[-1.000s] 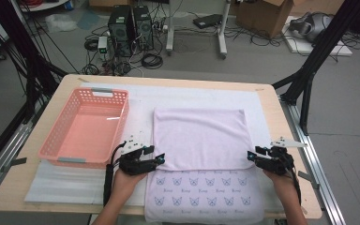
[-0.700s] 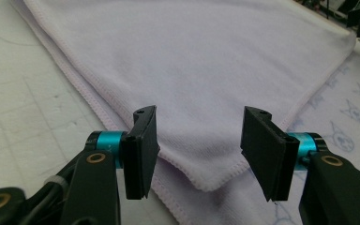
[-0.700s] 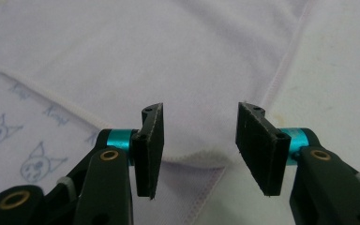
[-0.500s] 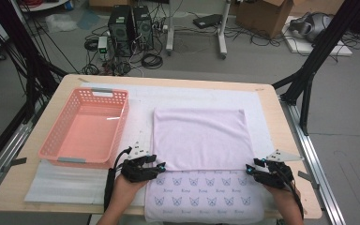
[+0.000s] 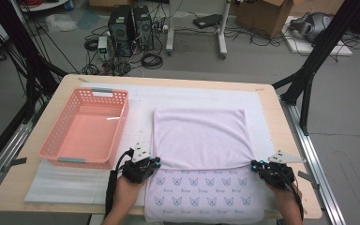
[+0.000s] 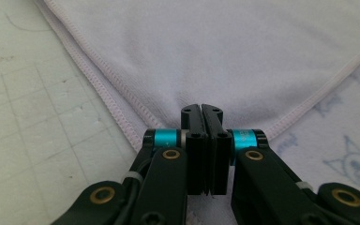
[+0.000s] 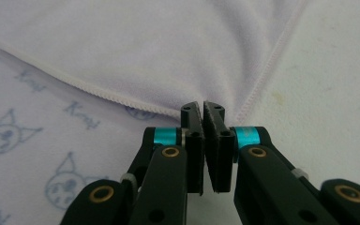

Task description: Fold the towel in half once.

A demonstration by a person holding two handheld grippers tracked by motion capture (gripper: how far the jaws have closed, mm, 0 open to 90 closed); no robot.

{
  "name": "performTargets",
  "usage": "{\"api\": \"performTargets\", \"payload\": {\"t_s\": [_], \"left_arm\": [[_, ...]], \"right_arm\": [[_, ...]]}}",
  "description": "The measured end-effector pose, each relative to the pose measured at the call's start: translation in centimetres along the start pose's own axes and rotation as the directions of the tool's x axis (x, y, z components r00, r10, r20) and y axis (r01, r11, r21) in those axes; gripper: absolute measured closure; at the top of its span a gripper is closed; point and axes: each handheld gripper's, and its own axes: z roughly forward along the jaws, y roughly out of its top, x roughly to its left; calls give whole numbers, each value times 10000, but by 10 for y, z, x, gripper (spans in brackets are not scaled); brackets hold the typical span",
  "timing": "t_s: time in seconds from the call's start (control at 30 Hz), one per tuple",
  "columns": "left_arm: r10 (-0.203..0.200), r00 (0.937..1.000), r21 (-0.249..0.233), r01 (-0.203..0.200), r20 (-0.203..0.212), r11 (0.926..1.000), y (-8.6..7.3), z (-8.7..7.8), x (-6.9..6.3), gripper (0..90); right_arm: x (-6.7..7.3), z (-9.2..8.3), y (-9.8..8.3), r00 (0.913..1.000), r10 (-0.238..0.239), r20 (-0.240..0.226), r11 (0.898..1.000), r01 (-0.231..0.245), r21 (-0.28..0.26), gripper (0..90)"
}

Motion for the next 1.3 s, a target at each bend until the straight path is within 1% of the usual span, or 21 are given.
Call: {"api": "performTargets", "payload": {"t_s": [0.13,0.2,0.27,0.33,0.37,0.47,0.6,0.67,0.7,0.73,0.77,0.8,0.87,0.93,1.03,1.07,1.17,1.2,1.23,1.27,1.3], "left_arm": [[-519,9973,-380,539,521,9978,-4,-13,1,883],[-508,9965,-636,551,666,9965,-4,-22,-2,884],[-435,9963,-769,492,739,9958,-4,-29,-4,883],[-531,9943,-920,616,924,9938,-7,-37,-5,883],[-494,9935,-1013,599,1029,9931,-9,-41,-8,883],[-360,9919,-1022,486,1218,9936,-15,-50,-14,883],[-259,9897,-827,378,1407,9959,-27,-58,-22,882],[-273,9889,-734,383,1461,9966,-30,-59,-22,873],[-371,9898,-791,483,1372,9957,-31,-58,-21,837],[-540,9903,-794,645,1280,9948,-30,-56,-18,715],[-726,9905,-816,824,1164,9933,-28,-54,-15,622],[-778,9911,-882,874,1077,9923,-26,-52,-13,588],[-641,9911,-988,758,1167,9922,-22,-47,-11,566],[-541,9901,-940,666,1297,9933,-17,-39,-11,534],[-416,9887,-542,499,1442,9973,-12,-23,-13,511],[-392,9883,-408,457,1475,9981,-11,-17,-15,508],[-206,9892,150,187,1449,9997,-10,-4,-21,517],[-58,9919,367,11,1271,9993,-11,-1,-24,535],[131,9951,377,-169,985,9991,-10,-1,-27,568],[385,9970,442,-415,674,9982,-10,-2,-29,630],[507,9972,431,-531,548,9977,-11,-2,-29,733]], "right_arm": [[3,-14,1,10000,-13,-94,9995,10,-324,870],[7,-22,1,9998,7,-198,9990,-15,-441,870],[12,-30,0,9996,-138,-231,9985,125,-533,870],[15,-38,-3,9995,-246,-219,9981,233,-575,870],[17,-42,-5,9994,-254,-247,9981,240,-566,870],[21,-51,-13,9991,-271,-337,9985,255,-490,870],[27,-59,-23,9981,-277,-552,9995,270,-144,870],[31,-62,-28,9974,-218,-690,9997,222,60,858],[32,-61,-30,9970,-210,-743,9997,219,107,798],[33,-61,-30,9970,-82,-765,9999,91,114,679],[32,-61,-29,9976,66,-693,10000,-66,10,643],[30,-62,-26,9973,153,-713,9997,-167,-191,629],[28,-60,-21,9977,266,-624,9976,-305,-620,607],[28,-53,-15,9988,179,-457,9976,-209,-666,591],[30,-34,-7,9995,-68,-308,9991,55,-419,578],[31,-27,-5,9994,-256,-248,9993,249,-291,579],[32,-9,0,9990,-437,-67,9990,438,111,634],[32,-5,0,9988,-489,-39,9985,490,259,689],[32,-1,-1,9983,-579,-44,9974,580,432,754],[32,1,-1,9980,-614,-153,9967,621,530,795],[31,1,-2,9977,-641,-215,9969,650,445,845]]}}
